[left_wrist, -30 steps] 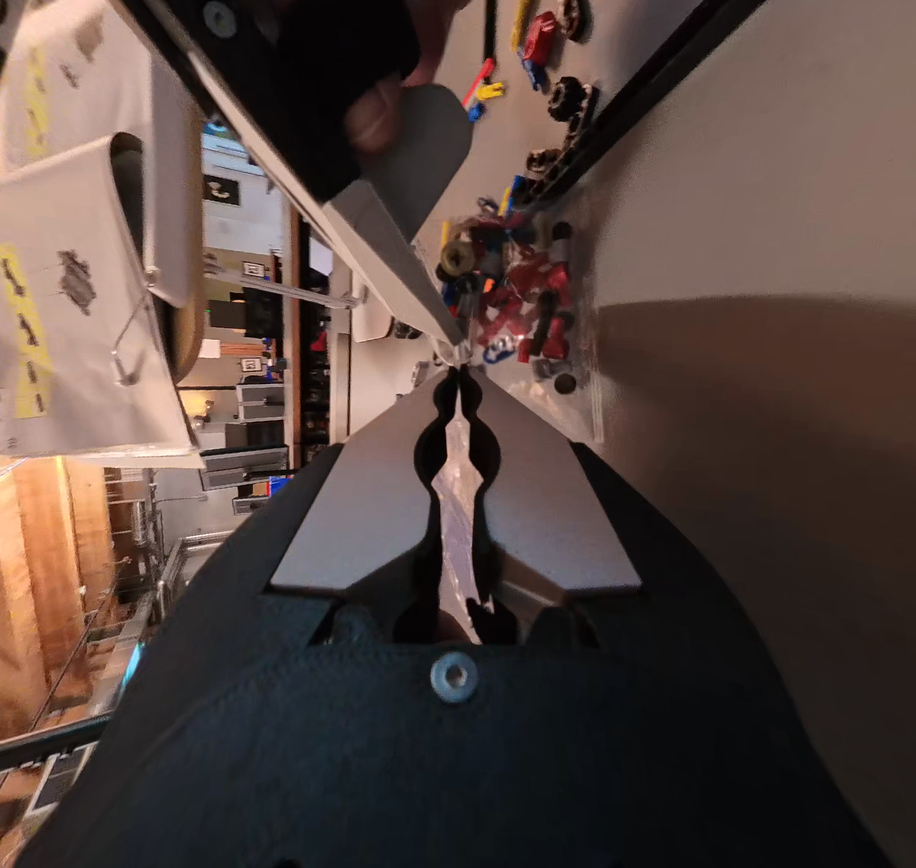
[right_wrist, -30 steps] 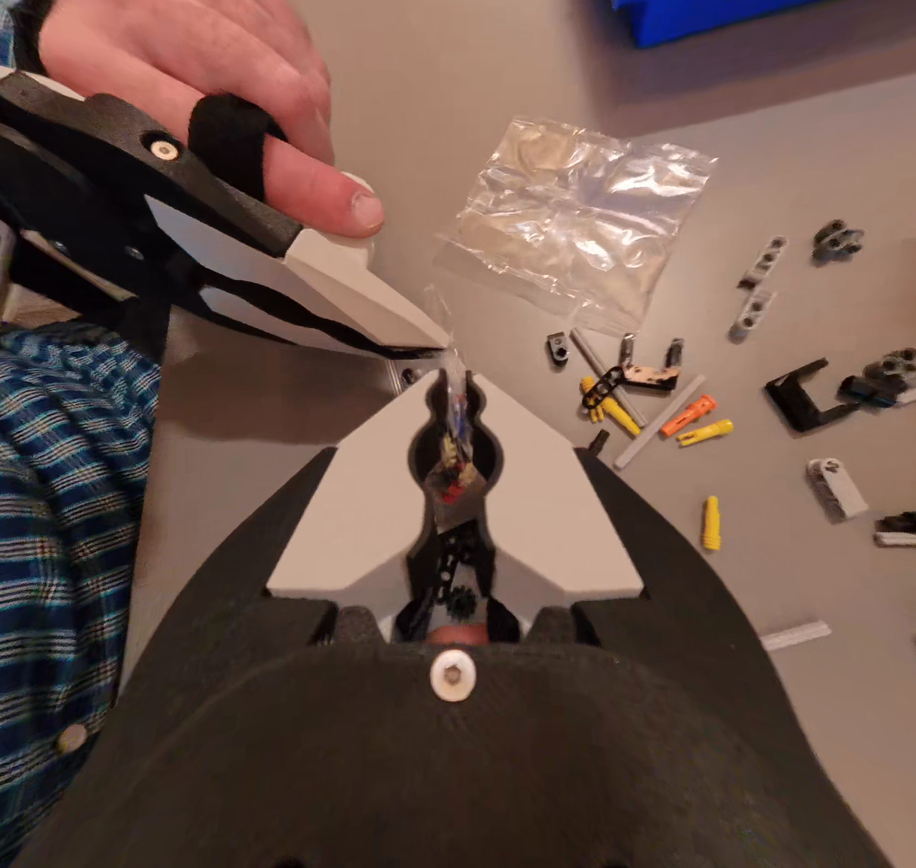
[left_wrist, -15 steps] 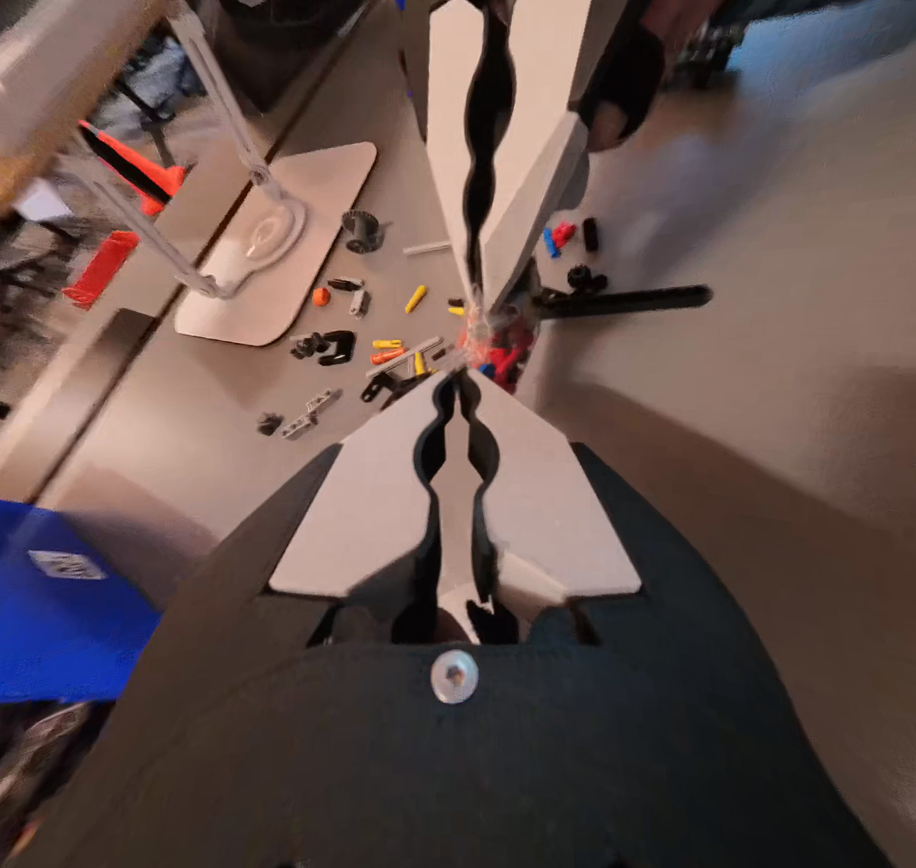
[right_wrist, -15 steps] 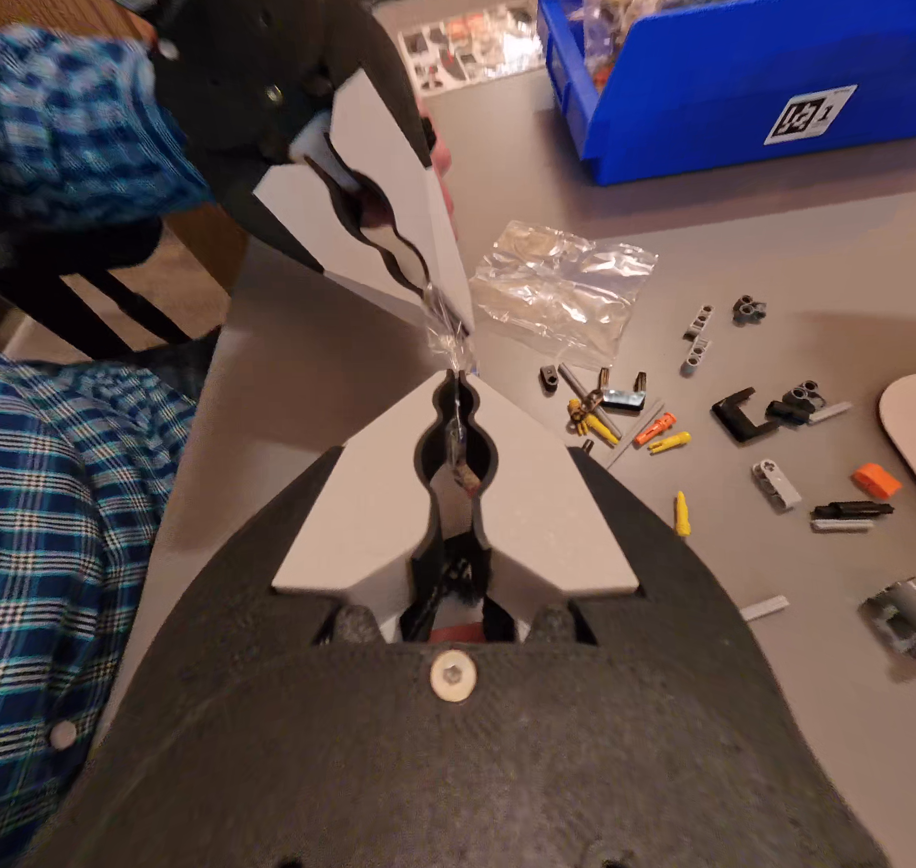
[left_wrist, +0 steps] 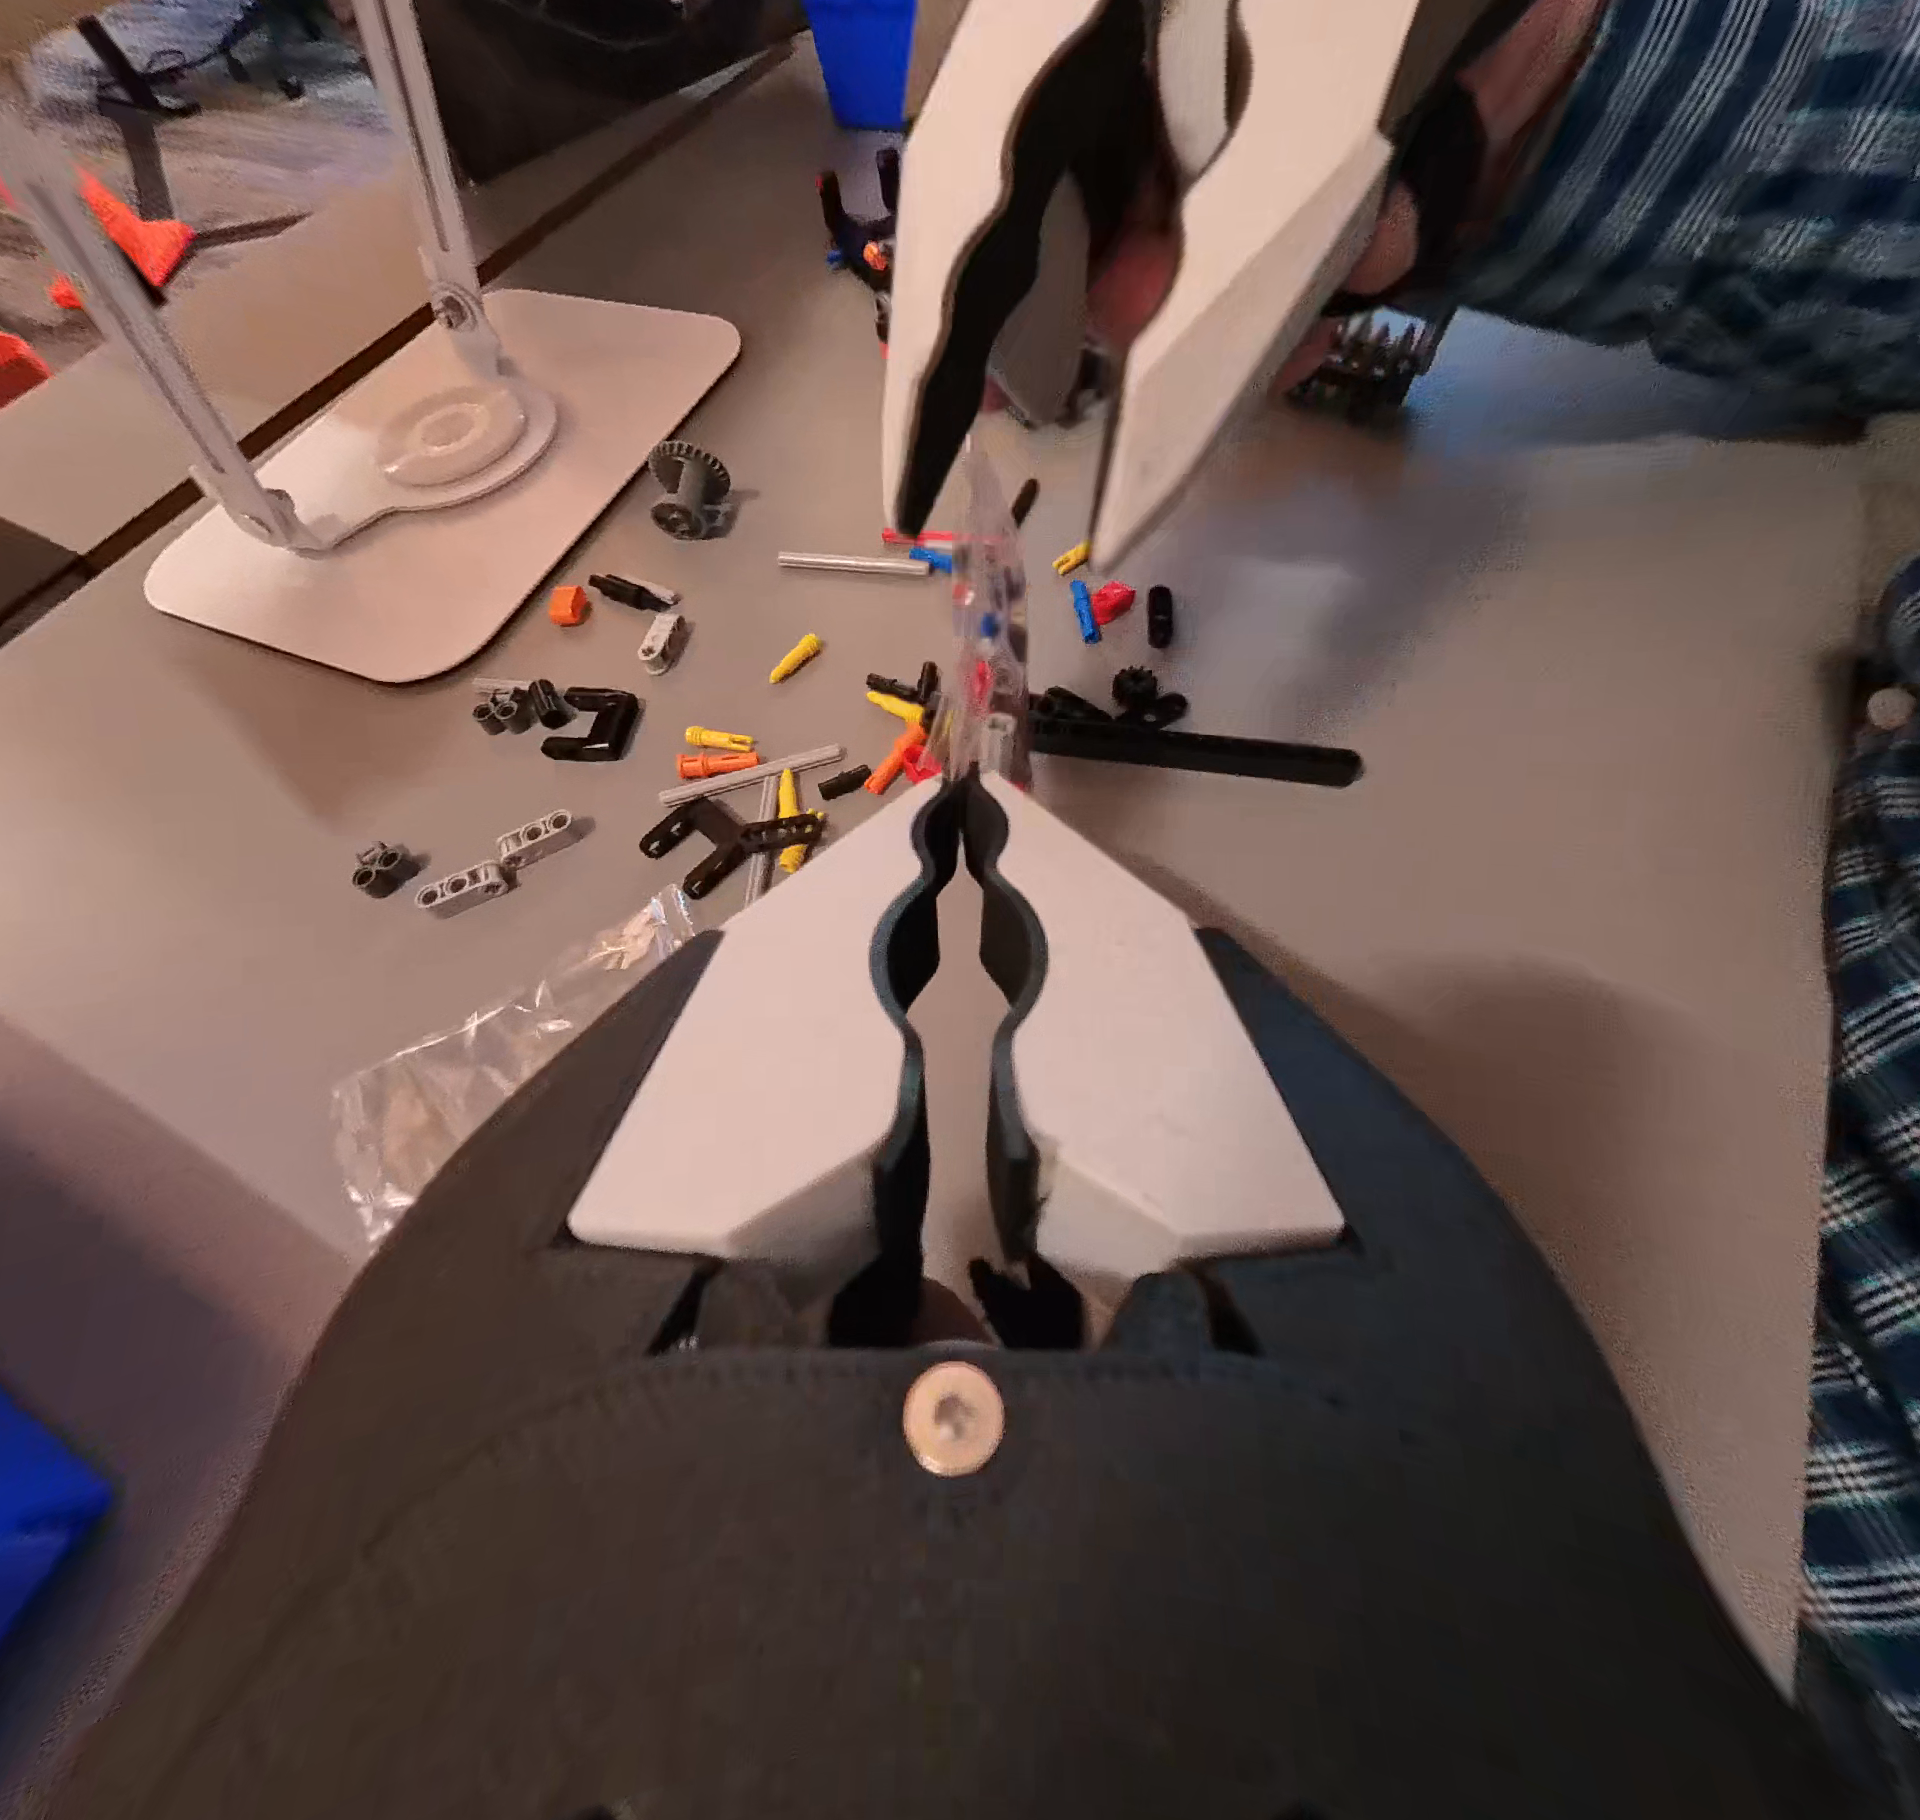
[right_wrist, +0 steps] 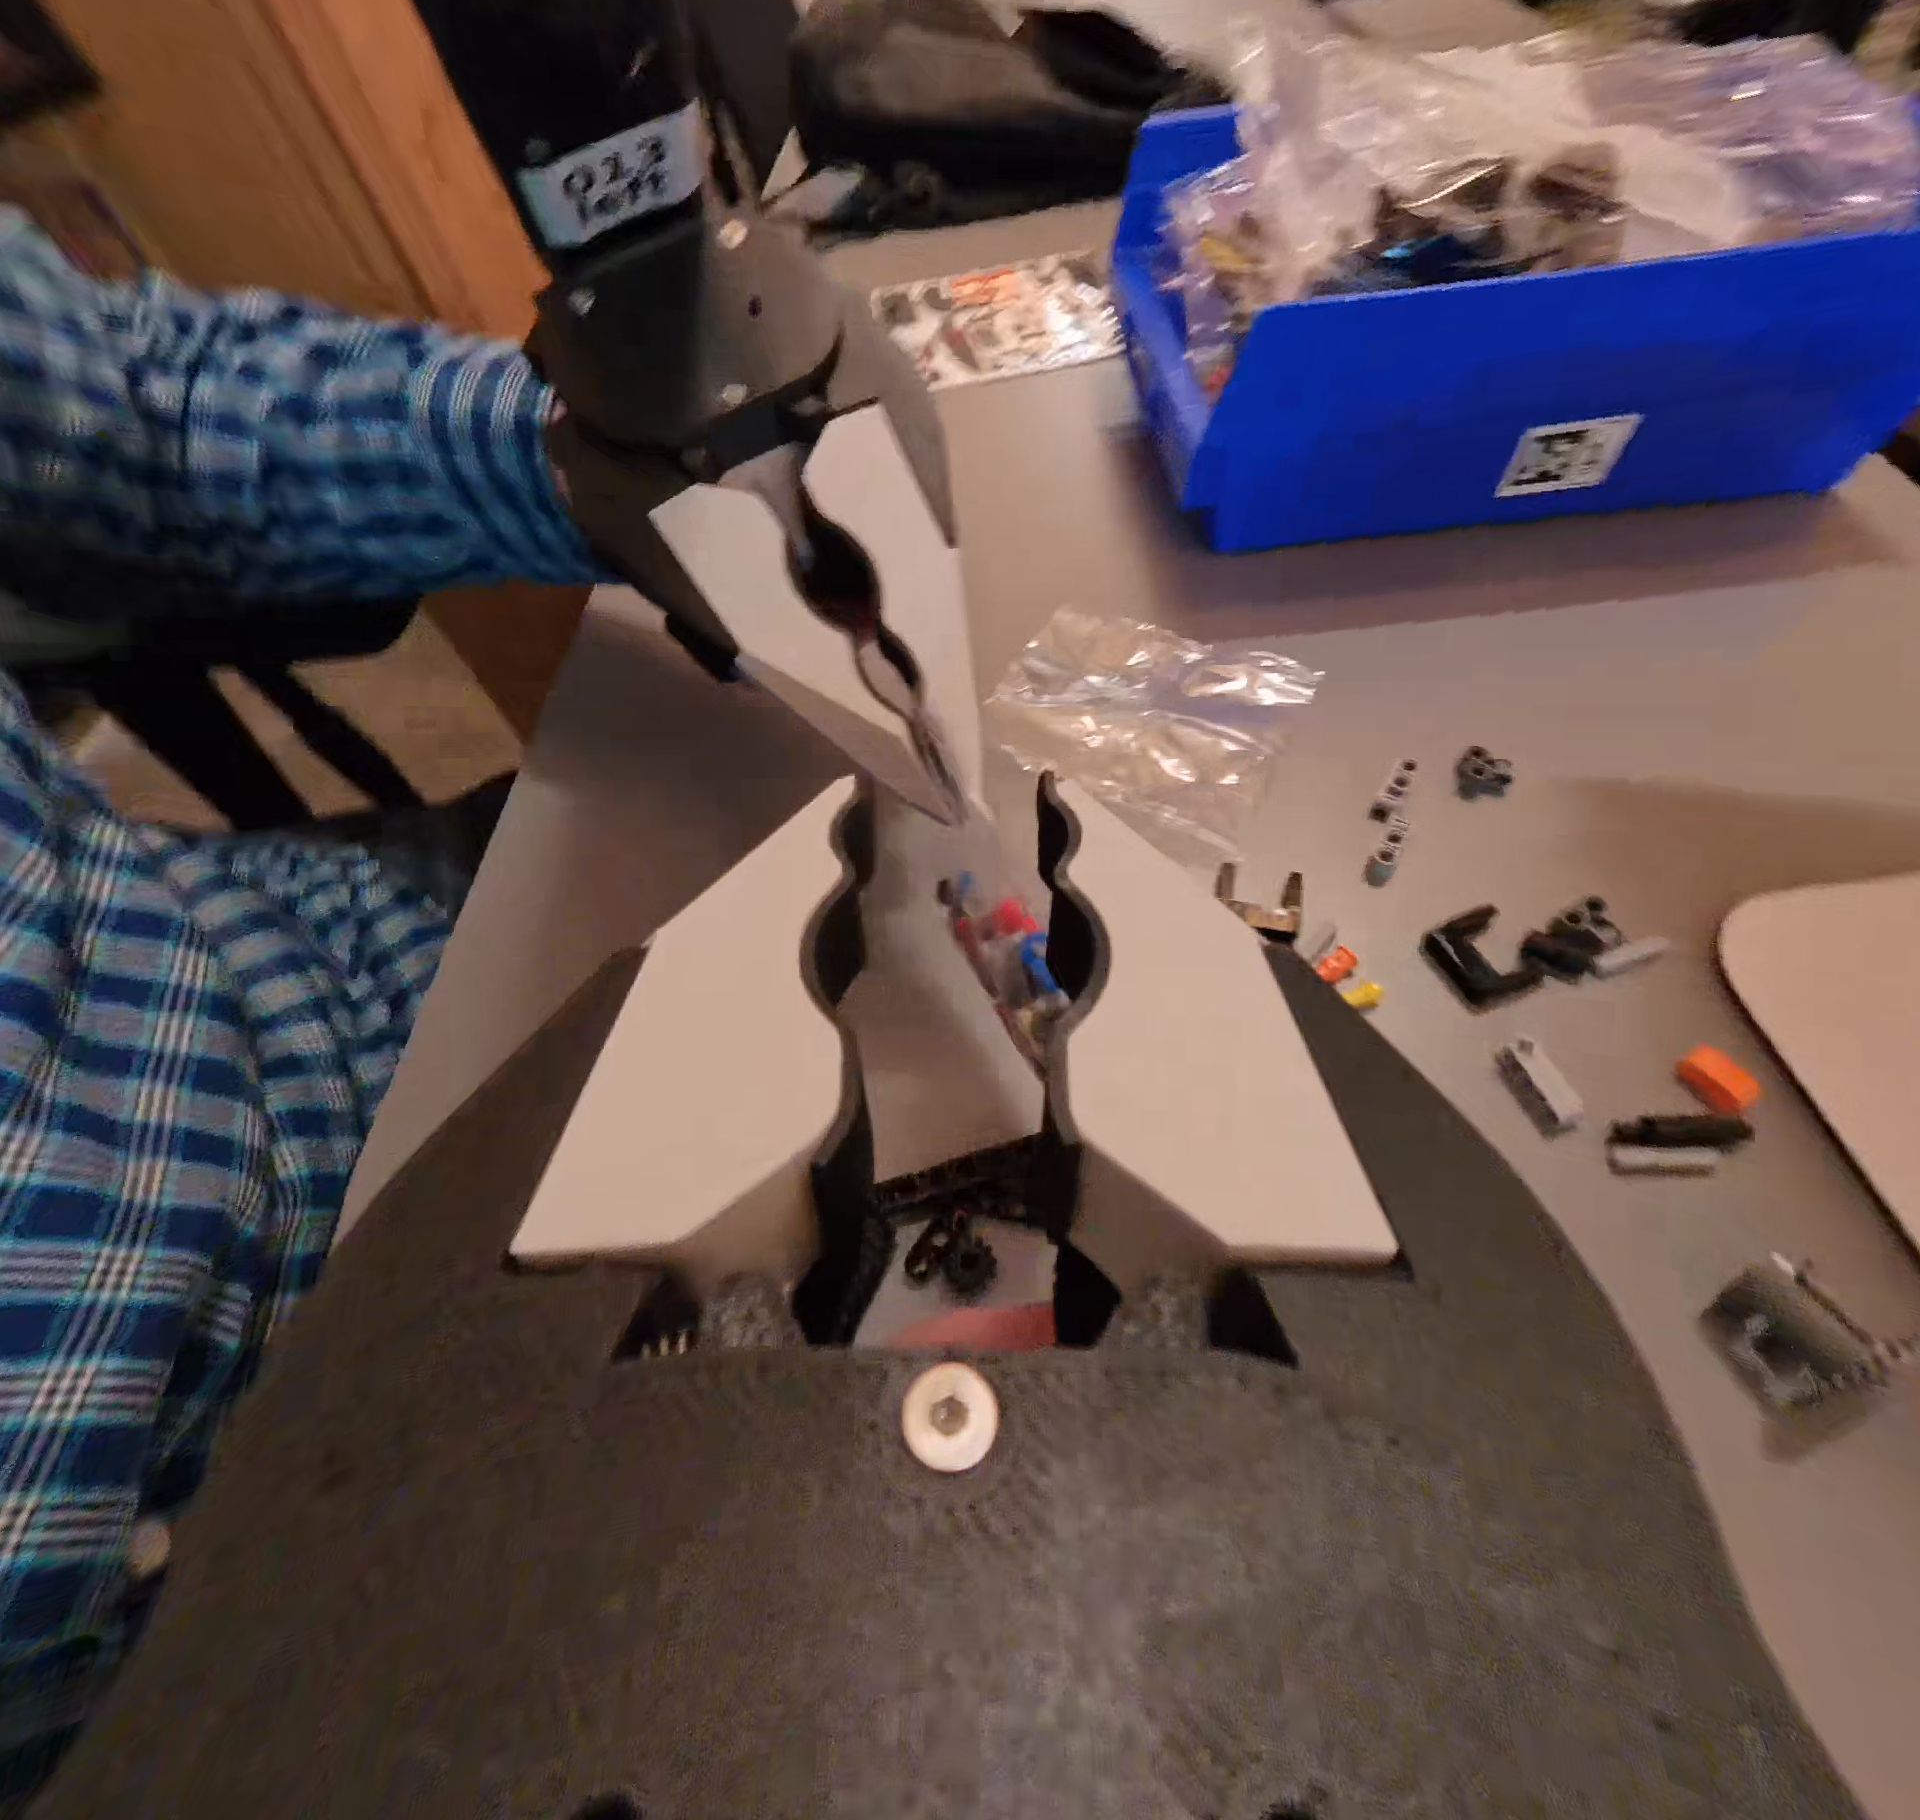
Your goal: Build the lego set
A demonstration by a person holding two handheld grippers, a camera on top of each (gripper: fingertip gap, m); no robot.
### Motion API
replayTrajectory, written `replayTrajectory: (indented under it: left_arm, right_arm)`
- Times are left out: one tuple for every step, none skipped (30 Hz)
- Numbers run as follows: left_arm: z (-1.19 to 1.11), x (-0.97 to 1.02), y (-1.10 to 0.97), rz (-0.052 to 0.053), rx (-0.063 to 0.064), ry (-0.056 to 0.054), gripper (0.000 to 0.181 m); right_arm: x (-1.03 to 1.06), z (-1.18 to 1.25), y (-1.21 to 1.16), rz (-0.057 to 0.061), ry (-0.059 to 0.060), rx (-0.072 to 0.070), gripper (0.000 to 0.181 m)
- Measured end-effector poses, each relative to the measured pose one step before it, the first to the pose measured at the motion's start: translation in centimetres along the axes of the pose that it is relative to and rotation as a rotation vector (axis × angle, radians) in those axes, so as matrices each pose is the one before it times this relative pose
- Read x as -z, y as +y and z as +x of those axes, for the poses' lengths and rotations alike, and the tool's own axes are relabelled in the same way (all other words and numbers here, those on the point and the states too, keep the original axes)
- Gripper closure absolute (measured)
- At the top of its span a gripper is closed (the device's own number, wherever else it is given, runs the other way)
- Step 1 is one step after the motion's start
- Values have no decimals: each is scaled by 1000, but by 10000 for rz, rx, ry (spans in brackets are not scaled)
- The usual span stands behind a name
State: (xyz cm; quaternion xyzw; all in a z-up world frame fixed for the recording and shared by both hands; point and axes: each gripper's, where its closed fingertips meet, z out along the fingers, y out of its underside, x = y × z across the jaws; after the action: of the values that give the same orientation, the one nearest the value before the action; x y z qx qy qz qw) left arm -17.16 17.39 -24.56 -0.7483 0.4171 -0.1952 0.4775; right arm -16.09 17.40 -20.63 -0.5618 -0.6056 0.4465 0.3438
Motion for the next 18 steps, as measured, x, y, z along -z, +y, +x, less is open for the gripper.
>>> replayTrajectory:
  left_arm:
    - [109,-59,15,-65,-126,25,181]
    - [46,4,-55,2,-52,9,181]
    - [80,60,-64,33,-28,47,181]
    - [89,67,-48,25,-82,38,181]
    - [-16,41,37,-29,-85,-38,181]
    - [58,4,99,-61,-56,19,181]
    - [88,-31,57,-35,-36,48,181]
    - [-17,-7,-60,47,15,-7,181]
    - [49,-42,-11,11,50,64,181]
    - [63,-82,144,-58,20,57,181]
    - [-51,-49,163,-68,12,-8,181]
    - [-211,44,88,-42,123,-47,181]
    - [-169,166,-133,78,114,15,174]
    - [-320,280,-463,229,86,-102,162]
    - [-156,291,-603,253,62,-23,157]
    - [-40,176,-530,168,49,15,157]
    - [-72,42,-345,83,-7,-35,161]
    - [-31,-87,-195,41,-55,-61,165]
  right_arm:
    - [-479,-93,268,-373,3,285,151]
    - [-441,198,309,-359,175,328,150]
    - [-383,113,290,-296,115,361,160]
    - [-341,146,144,-187,109,192,162]
    - [-298,102,131,-203,70,85,160]
    - [-136,-43,32,-168,89,235,161]
    - [-56,-208,-5,-95,50,383,171]
    - [-135,55,114,-144,142,353,181]
    - [-160,-116,242,-182,-42,176,181]
    - [-53,45,106,-96,-4,-38,181]
    - [44,110,-45,32,46,-59,181]
    - [38,-8,96,-39,-23,-53,181]
    - [31,29,64,-7,25,-5,181]
    - [12,105,63,-9,37,-98,181]
    - [-12,-153,83,-50,-94,-3,181]
    - [-43,-39,4,-39,18,34,181]
    - [-77,124,-27,-47,73,-124,181]
    - [-96,-132,-69,-7,-79,-61,181]
